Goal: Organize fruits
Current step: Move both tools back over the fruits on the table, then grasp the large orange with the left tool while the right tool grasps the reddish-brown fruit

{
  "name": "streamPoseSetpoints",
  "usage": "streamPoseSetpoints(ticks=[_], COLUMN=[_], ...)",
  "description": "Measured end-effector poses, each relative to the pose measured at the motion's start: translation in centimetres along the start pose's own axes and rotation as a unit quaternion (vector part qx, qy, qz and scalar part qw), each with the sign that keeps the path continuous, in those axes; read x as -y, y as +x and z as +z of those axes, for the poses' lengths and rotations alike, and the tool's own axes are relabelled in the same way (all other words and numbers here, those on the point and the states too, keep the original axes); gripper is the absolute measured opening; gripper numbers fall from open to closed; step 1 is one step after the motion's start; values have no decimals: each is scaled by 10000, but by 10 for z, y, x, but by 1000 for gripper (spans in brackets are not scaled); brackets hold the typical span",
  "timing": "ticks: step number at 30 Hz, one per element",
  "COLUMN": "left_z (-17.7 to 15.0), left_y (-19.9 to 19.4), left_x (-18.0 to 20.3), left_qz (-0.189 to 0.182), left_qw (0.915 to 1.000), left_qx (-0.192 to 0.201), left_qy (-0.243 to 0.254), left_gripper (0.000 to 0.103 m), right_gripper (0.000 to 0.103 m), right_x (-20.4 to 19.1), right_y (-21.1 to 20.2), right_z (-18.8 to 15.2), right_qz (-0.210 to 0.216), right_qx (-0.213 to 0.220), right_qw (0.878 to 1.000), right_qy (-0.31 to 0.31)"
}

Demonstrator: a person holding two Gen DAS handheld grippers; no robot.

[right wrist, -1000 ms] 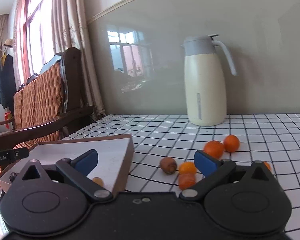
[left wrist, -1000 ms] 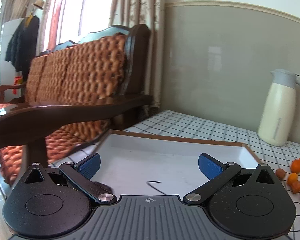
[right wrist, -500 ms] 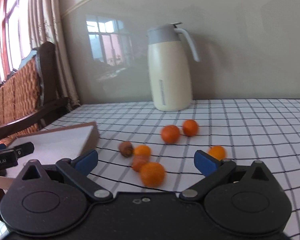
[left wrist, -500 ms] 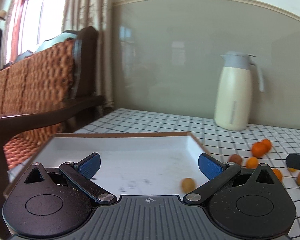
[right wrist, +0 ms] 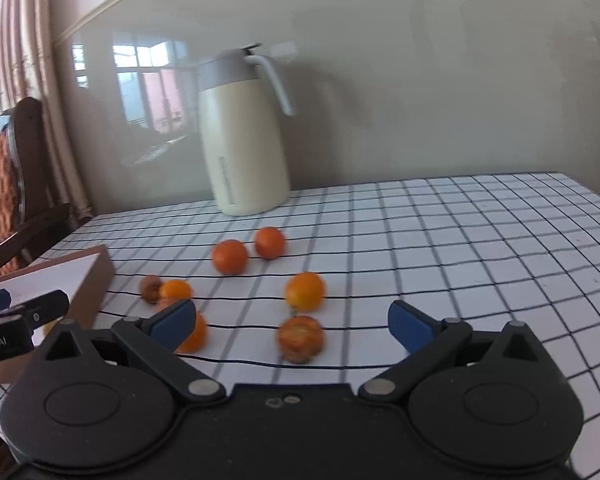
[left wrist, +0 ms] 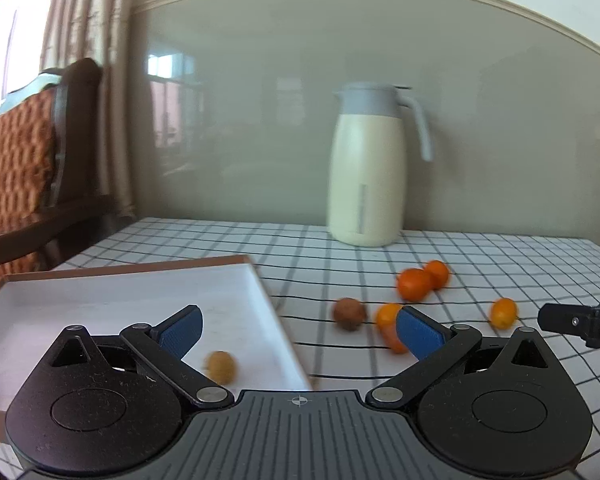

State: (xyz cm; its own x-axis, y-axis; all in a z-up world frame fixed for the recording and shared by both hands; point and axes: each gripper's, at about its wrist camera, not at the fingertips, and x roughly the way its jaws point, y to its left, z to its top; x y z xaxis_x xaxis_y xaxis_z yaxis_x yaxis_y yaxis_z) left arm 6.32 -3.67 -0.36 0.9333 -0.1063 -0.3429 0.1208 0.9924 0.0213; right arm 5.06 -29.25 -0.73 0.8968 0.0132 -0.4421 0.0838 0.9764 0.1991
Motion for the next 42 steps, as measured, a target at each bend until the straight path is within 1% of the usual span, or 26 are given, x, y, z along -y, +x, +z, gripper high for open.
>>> streamPoseSetpoints(ticks=[4,5,6,7,11,14,15,16,19,27,29,30,33,36,38,39,42], left_z=[-2,-2,-3,-3,-6,-7,-8,-9,-11,-14,-16,-17,-19,-20,-21,-21,-20], left_y=[5,7,8,11,16,20,21,23,28,40,44,46,52,55,57,58,58], left_x=[18,21,24,27,34,43,46,50,57,78,82,84,88,92,94,94,93], left_qz=[-189,-247,-314,-382,-454,-523,-545,-578,-640,-725,-751,-756,-740,-729,-738,-729,-739], left_qw=[9997,9996,9993,9989,9982,9977,9975,9971,9963,9951,9947,9944,9940,9940,9938,9938,9937], left_qx=[-95,-141,-199,-277,-389,-419,-440,-473,-556,-623,-660,-685,-772,-770,-785,-796,-807], left_qy=[80,60,40,33,-13,73,100,132,169,236,254,258,230,254,262,268,243], left_gripper=[102,99,92,89,86,81,77,71,64,63,54,47,46,46,42,39,38], right_gripper=[97,97,97,97,97,97,97,97,97,97,96,96,91,82,73,72,70], right_x=[14,17,20,22,24,24,25,25,26,31,32,32,32,29,27,26,23], right_y=[-1,-1,-1,-1,-3,-1,-1,0,0,0,1,2,6,11,15,17,22], right_z=[-2,-3,-3,-3,-5,-6,-7,-7,-7,-7,-8,-8,-8,-8,-8,-8,-8], right_qz=[-146,-180,-188,-177,-161,-161,-158,-152,-142,-137,-140,-157,-142,-89,-36,-18,45], right_qx=[-38,-50,-57,-60,-49,-85,-103,-118,-130,-117,-111,-112,-138,-227,-297,-329,-368], right_qw=[9998,9997,9996,9995,9995,9996,9996,9995,9995,9995,9994,9994,9995,9995,9994,9993,9992], right_qy=[154,186,220,264,249,216,226,237,262,276,293,292,252,188,163,147,157])
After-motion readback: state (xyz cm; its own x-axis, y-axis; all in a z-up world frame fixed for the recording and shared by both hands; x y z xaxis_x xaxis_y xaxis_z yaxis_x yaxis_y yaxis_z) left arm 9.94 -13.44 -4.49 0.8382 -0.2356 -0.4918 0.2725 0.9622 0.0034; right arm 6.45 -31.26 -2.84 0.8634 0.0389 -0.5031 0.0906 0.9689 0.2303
